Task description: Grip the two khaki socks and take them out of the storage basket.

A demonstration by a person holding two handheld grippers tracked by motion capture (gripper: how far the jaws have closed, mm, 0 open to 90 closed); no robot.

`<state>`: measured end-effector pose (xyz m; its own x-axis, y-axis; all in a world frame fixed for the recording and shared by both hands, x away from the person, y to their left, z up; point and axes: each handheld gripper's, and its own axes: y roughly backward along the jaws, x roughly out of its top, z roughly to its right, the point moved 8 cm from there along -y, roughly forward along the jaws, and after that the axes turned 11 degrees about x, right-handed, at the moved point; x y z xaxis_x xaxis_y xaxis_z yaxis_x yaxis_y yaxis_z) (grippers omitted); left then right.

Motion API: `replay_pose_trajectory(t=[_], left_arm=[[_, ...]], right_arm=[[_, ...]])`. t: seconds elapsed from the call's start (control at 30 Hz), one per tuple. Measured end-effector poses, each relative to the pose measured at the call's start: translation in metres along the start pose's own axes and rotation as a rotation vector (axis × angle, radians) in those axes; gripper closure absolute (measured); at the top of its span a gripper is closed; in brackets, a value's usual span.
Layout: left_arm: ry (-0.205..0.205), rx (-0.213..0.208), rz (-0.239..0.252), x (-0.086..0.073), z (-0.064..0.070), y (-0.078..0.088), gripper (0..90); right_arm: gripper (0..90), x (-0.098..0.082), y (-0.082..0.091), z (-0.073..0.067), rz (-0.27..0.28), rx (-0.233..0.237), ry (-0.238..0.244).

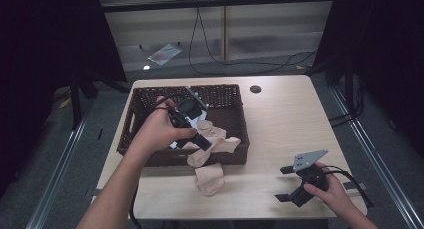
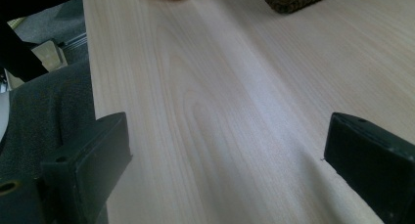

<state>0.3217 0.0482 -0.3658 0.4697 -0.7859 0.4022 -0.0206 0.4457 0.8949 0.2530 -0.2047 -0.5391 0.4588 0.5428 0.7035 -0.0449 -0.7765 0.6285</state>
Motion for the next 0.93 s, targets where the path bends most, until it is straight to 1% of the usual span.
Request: replay_pose_trajectory(t=[0.03, 0.07, 0.1, 0.13, 0.17, 0.2, 0.23, 0.27, 0.3, 0.33, 0.37, 0.4, 0.43, 0.47, 0.5, 0.53, 0.57, 0.6, 0.77, 0.8, 0.83, 0.87, 0.9, 0.93], left_arm=[[-0.016, -0.008, -0.014, -0.001, 0.001, -0.002, 88.4], [-0.022, -0.005, -0.011, -0.001, 0.002, -0.006, 88.4], [-0.024, -0.003, -0.003, -0.002, 0.002, -0.011, 87.2], [-0.024, -0.002, 0.017, -0.001, 0.002, -0.014, 82.8], [-0.024, -0.002, 0.017, -0.001, 0.002, -0.014, 69.6], [-0.038, 0.008, 0.030, -0.001, 0.001, -0.018, 69.6], [-0.045, 0.018, 0.027, -0.002, 0.001, -0.020, 55.9], [-0.053, 0.043, 0.019, -0.003, -0.001, -0.024, 48.4], [-0.053, 0.043, 0.019, -0.003, -0.001, -0.024, 42.3], [-0.050, 0.056, 0.014, -0.004, -0.002, -0.026, 42.3], [-0.048, 0.058, 0.013, -0.004, -0.002, -0.026, 36.7], [-0.055, 0.055, 0.014, -0.005, -0.003, -0.027, 31.8], [-0.056, 0.065, 0.016, -0.006, -0.004, -0.028, 31.8], [-0.061, 0.083, 0.009, -0.008, -0.006, -0.028, 28.0], [-0.062, 0.089, 0.004, -0.010, -0.007, -0.029, 24.4], [-0.054, 0.089, 0.013, -0.011, -0.007, -0.030, 23.5], [-0.067, 0.079, 0.017, -0.013, -0.007, -0.031, 22.3], [-0.067, 0.079, 0.017, -0.013, -0.007, -0.031, 21.1], [-0.054, 0.089, 0.034, -0.019, -0.008, -0.036, 17.1], [-0.053, 0.094, 0.035, -0.020, -0.009, -0.037, 14.9], [-0.061, 0.098, 0.030, -0.021, -0.010, -0.037, 14.9], [-0.059, 0.101, 0.042, -0.021, -0.010, -0.038, 13.4], [-0.061, 0.104, 0.039, -0.022, -0.010, -0.038, 13.4], [-0.053, 0.101, 0.042, -0.023, -0.010, -0.038, 13.4]], right_arm=[[3.0, 0.000, 0.000, 0.000, 0.000, 0.000, 0.000], [3.0, 0.000, 0.000, 0.000, 0.000, -0.001, 0.002], [3.0, 0.001, 0.001, 0.000, 0.004, 0.001, 0.002], [3.0, 0.001, 0.001, 0.000, 0.003, 0.001, 0.003], [3.0, 0.001, 0.001, 0.000, 0.003, 0.001, 0.003], [3.0, 0.001, 0.001, 0.000, 0.006, 0.003, 0.005], [3.0, 0.000, 0.002, 0.000, -0.002, -0.004, 0.003], [2.9, 0.000, 0.002, -0.001, 0.000, 0.002, 0.002], [2.9, 0.000, 0.002, -0.001, 0.000, 0.002, 0.002], [3.0, 0.000, 0.002, -0.001, 0.003, 0.002, 0.002], [3.0, 0.000, 0.002, 0.000, 0.002, -0.001, 0.003], [3.0, 0.000, 0.002, 0.000, 0.004, 0.000, 0.003], [3.0, 0.000, 0.002, 0.000, 0.004, 0.000, 0.003], [3.0, 0.000, 0.002, 0.000, 0.003, 0.000, 0.002], [3.0, 0.000, 0.002, 0.000, 0.004, 0.000, 0.003], [3.0, 0.000, 0.002, -0.001, 0.003, 0.001, 0.002], [3.0, 0.001, 0.002, 0.000, 0.004, -0.002, 0.004], [3.0, 0.001, 0.002, 0.000, 0.004, -0.002, 0.004], [2.9, 0.000, 0.002, -0.001, 0.001, 0.001, 0.003], [2.9, 0.000, 0.001, 0.000, 0.000, 0.001, 0.004], [2.9, 0.000, 0.001, 0.000, 0.000, 0.001, 0.004], [2.9, 0.000, 0.001, 0.000, 0.001, 0.001, 0.004], [2.9, 0.000, 0.001, 0.000, 0.001, 0.001, 0.004], [3.0, 0.000, 0.001, 0.000, 0.002, 0.002, 0.004]])
